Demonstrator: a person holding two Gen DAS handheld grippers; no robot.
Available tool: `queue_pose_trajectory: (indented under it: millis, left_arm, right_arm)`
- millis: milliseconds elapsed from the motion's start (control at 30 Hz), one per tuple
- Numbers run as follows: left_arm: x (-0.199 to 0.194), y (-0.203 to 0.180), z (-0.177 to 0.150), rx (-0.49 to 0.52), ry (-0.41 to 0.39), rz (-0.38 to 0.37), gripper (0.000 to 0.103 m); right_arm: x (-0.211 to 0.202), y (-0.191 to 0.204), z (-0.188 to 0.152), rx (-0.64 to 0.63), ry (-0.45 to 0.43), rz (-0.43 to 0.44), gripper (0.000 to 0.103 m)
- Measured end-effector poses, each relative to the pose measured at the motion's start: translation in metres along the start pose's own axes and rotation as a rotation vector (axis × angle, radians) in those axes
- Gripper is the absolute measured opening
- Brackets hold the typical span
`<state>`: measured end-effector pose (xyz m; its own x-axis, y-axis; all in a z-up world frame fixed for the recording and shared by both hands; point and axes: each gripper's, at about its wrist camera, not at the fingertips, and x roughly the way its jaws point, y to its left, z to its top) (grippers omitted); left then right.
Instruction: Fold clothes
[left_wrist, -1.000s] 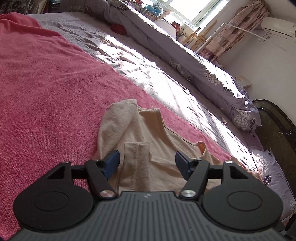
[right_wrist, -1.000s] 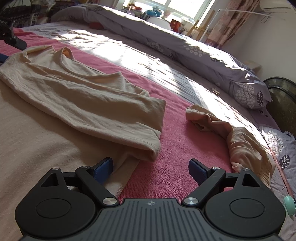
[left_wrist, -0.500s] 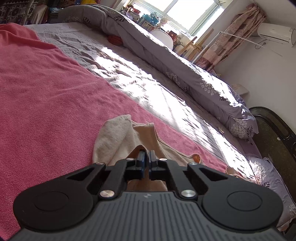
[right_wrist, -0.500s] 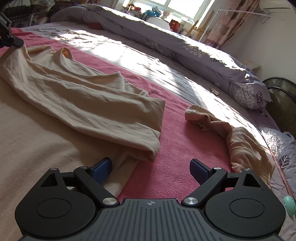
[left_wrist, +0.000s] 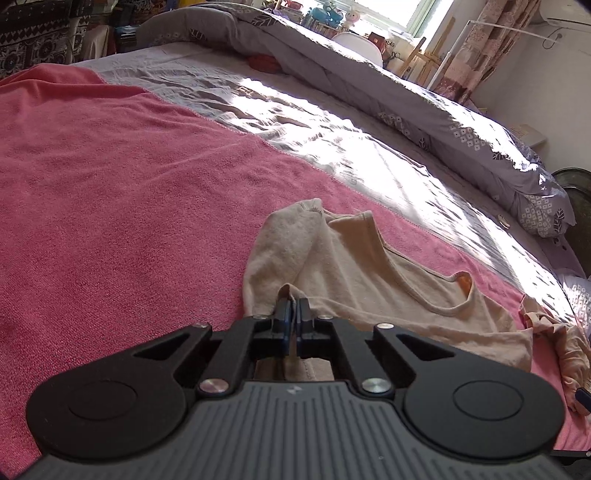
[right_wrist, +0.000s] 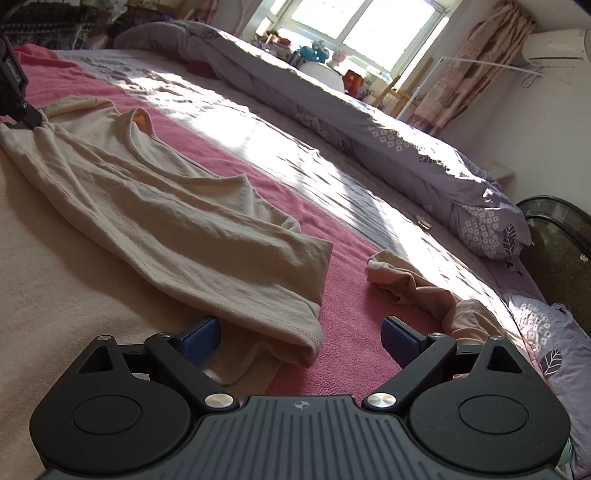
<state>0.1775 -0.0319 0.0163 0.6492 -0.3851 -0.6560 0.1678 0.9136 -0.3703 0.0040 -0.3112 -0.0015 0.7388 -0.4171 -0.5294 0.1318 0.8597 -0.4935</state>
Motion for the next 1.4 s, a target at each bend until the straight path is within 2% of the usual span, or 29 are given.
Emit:
queue_pose_trajectory:
  millis: [67,133,233,267,300,333,367,400,433,533,600,633,700,833,967,1000,1033,1133,1300,1367,1400]
  left_arm:
    - [-0.012,-0.005,0.002,0.033,-0.045,0.042,0.0]
    - [-0.025,-0.015,0.002,0.134,-0.096,0.136,0.0]
    - [-0.039,-0.035,-0.012,0.371,-0.123,0.23,0.001]
    - [-0.045,-0.042,-0.02,0.44,-0.122,0.212,0.001]
    - [-0.053,-0.05,-0.03,0.515,-0.117,0.163,0.003]
    - [-0.06,-0.059,-0.041,0.589,-0.112,0.113,0.009]
    - [-0.062,-0.07,-0.053,0.667,-0.119,0.094,0.013]
    - [-0.063,-0.081,-0.065,0.744,-0.126,0.077,0.032]
    - [-0.065,-0.091,-0.077,0.822,-0.133,0.059,0.047]
    - [-0.069,-0.124,-0.113,1.055,-0.154,0.003,0.052]
    - [-0.056,-0.135,-0.126,1.132,-0.174,0.046,0.052]
    - [-0.05,-0.138,-0.127,1.142,-0.176,0.066,0.052]
    - [-0.031,-0.139,-0.122,1.128,-0.176,0.15,0.052]
    - [-0.004,-0.129,-0.107,1.092,-0.178,0.345,0.055]
    - [-0.001,-0.114,-0.102,1.102,-0.209,0.434,0.055]
    - [-0.001,-0.111,-0.102,1.101,-0.211,0.448,0.055]
    - [-0.002,-0.108,-0.102,1.1,-0.213,0.462,0.055]
    - [0.0,-0.1,-0.095,1.049,-0.196,0.482,0.055]
    - [-0.011,-0.079,-0.081,0.897,-0.166,0.498,0.055]
    - [-0.022,-0.069,-0.076,0.826,-0.159,0.505,0.055]
    - [-0.033,-0.059,-0.072,0.767,-0.161,0.485,0.055]
  right_arm:
    - [-0.001,0.006,0.005,-0.025,-0.024,0.0,0.094]
    - [-0.003,0.012,0.01,-0.061,-0.052,0.006,0.094]
    - [-0.004,0.025,0.016,-0.126,-0.082,0.047,0.094]
    - [-0.004,0.03,0.019,-0.147,-0.092,0.07,0.094]
    - [-0.004,0.035,0.022,-0.169,-0.099,0.108,0.092]
    - [-0.001,0.039,0.025,-0.179,-0.089,0.145,0.08]
    - [0.001,0.042,0.028,-0.189,-0.08,0.183,0.065]
    - [0.003,0.045,0.032,-0.191,-0.068,0.218,0.044]
    - [0.006,0.044,0.035,-0.173,-0.054,0.242,0.032]
    - [0.004,0.041,0.041,-0.142,-0.056,0.241,0.028]
    - [-0.002,0.036,0.043,-0.124,-0.071,0.234,0.027]
    - [-0.005,0.034,0.044,-0.114,-0.077,0.232,0.027]
    - [-0.01,0.029,0.043,-0.106,-0.087,0.23,0.027]
    - [-0.014,0.024,0.04,-0.108,-0.091,0.233,0.026]
    - [-0.013,0.029,0.031,-0.135,-0.07,0.243,0.027]
    - [-0.012,0.032,0.028,-0.146,-0.06,0.243,0.029]
    - [-0.01,0.035,0.026,-0.159,-0.048,0.239,0.037]
    - [-0.008,0.037,0.019,-0.176,-0.036,0.182,0.048]
    - [0.006,0.017,0.009,-0.105,0.043,0.076,0.053]
    - [0.006,0.005,0.002,-0.063,0.068,0.072,0.055]
    - [0.002,0.001,-0.001,-0.049,0.064,0.09,0.055]
